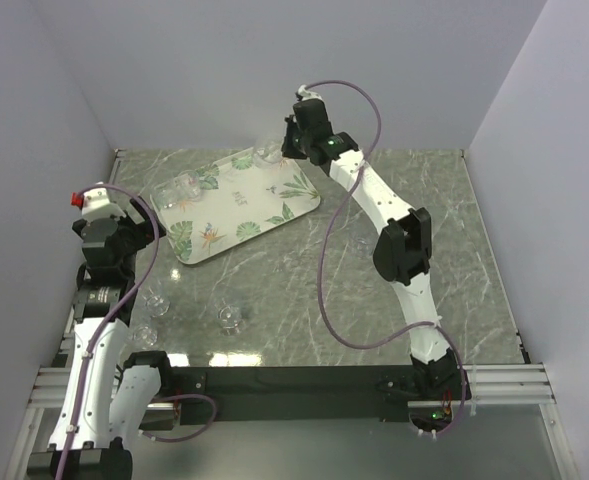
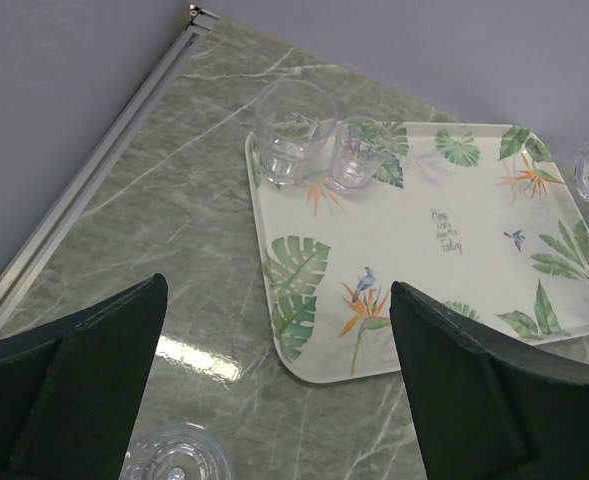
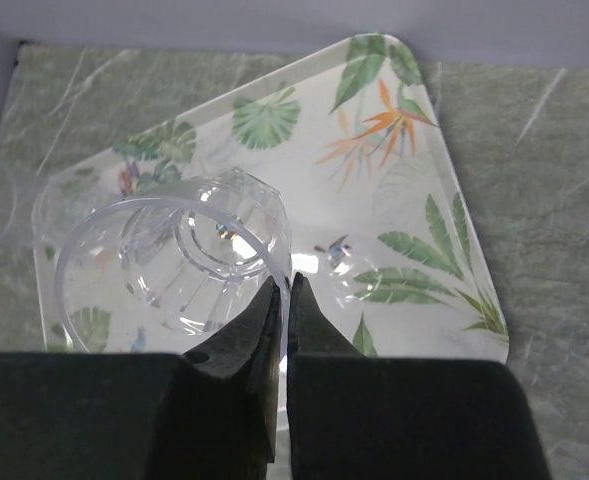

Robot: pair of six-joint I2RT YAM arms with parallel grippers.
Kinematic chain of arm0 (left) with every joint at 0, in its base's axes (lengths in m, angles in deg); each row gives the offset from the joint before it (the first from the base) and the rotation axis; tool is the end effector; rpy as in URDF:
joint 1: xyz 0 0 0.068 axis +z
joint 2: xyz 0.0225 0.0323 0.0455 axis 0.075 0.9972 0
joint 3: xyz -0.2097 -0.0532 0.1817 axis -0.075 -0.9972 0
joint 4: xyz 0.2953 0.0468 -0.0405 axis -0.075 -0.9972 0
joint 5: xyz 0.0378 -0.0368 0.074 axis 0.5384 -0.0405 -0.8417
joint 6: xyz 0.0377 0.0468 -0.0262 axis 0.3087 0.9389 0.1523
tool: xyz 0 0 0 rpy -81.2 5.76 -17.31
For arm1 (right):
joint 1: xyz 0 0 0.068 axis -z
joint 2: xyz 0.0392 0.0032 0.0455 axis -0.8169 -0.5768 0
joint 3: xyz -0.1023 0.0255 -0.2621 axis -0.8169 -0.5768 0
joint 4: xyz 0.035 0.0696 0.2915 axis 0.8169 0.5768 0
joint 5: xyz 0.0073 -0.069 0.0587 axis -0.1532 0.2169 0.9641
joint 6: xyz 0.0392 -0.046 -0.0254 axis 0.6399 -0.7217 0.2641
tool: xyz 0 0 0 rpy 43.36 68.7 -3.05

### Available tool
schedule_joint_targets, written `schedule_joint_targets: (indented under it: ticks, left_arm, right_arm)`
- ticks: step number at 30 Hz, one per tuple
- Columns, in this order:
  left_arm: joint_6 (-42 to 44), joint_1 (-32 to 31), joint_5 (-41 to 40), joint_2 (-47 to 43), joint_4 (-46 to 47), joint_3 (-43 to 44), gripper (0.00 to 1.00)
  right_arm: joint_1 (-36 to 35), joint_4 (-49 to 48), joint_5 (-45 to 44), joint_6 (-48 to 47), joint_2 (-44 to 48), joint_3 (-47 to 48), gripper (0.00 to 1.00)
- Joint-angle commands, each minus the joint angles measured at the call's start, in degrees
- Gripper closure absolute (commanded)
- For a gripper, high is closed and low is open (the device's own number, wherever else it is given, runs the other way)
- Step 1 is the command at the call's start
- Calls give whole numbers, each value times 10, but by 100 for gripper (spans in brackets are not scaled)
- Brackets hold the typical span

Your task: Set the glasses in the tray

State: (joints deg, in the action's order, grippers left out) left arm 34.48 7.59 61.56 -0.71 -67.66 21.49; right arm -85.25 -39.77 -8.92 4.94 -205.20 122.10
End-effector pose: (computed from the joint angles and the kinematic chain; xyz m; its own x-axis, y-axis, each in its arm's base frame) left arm 0.2177 0.0234 0.3375 -0.1294 -0.3115 -0.9414 -0.3153 0.9130 -0.2588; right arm 0.5182 0.3019 0.3293 -0.5481 0.1042 -0.8299 -0.2877 0.9082 0.3040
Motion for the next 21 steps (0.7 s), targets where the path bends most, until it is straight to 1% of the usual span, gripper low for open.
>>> schedule_joint_targets:
  ticks: [1, 6, 14, 21]
  left_arm:
    - [9, 1, -15, 2, 23, -2, 1]
    - [10, 4, -14, 13, 23, -1, 1]
    - [9, 6, -10, 16, 23, 0, 1]
    - [9, 8, -7, 18, 23, 0, 1]
  right_arm:
    - [33, -44, -27, 79, -22, 41, 100]
    - [51, -39, -7, 87, -48, 47, 100]
    - [67, -3, 6, 78, -75, 36, 100]
    - [70, 12, 8, 63, -87, 28, 99]
